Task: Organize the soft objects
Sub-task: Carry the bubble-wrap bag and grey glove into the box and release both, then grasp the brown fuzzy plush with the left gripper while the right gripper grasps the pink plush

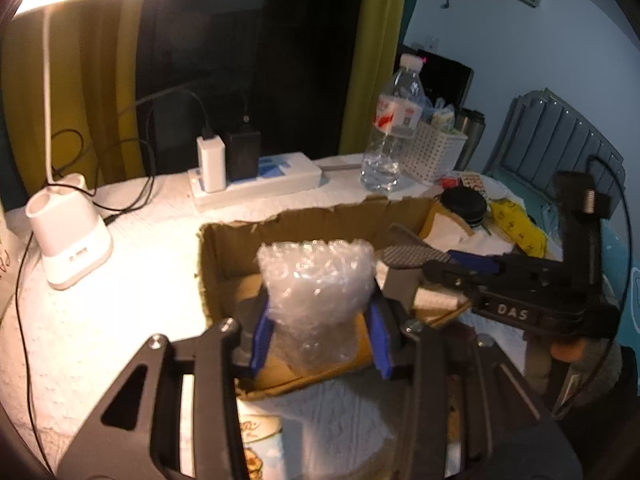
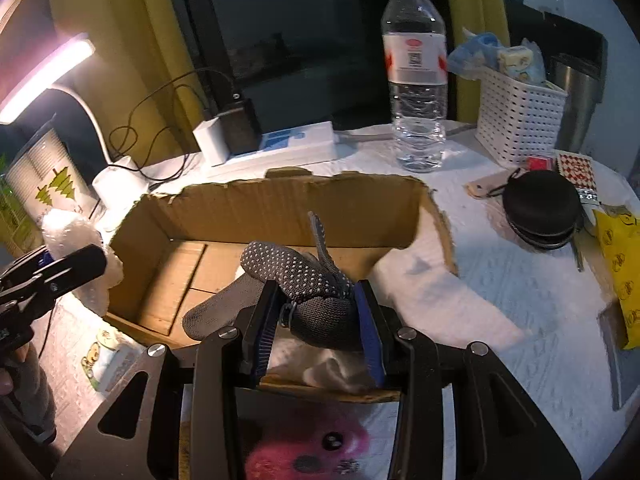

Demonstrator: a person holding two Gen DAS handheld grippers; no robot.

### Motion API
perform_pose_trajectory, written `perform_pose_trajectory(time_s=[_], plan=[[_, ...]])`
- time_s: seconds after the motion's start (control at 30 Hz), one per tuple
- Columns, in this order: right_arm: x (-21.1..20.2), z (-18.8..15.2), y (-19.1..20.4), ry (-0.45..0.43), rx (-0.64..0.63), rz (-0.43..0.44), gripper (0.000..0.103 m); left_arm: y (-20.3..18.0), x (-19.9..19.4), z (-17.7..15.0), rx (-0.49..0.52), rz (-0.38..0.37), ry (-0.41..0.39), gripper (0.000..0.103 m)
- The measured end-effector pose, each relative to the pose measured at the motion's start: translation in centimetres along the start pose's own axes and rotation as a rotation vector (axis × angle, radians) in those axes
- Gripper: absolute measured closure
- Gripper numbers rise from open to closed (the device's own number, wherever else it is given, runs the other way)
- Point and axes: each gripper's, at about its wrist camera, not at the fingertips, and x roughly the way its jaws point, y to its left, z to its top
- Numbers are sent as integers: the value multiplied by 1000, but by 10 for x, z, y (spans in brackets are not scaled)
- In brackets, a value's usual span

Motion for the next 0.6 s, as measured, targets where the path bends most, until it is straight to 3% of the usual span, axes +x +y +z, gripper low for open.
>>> perform_pose_trajectory(time_s=[0.17,0.47,0.6], plan=[[1,0,1,-7,1,2,62,-1,19,-1,-8,17,57,59],[-13,1,3,-36,16,24,54,-2,9,-1,-11,10,33,32],[-28,1,9,-62,6,25,49,-4,-4,-1,-7,8,9,29]])
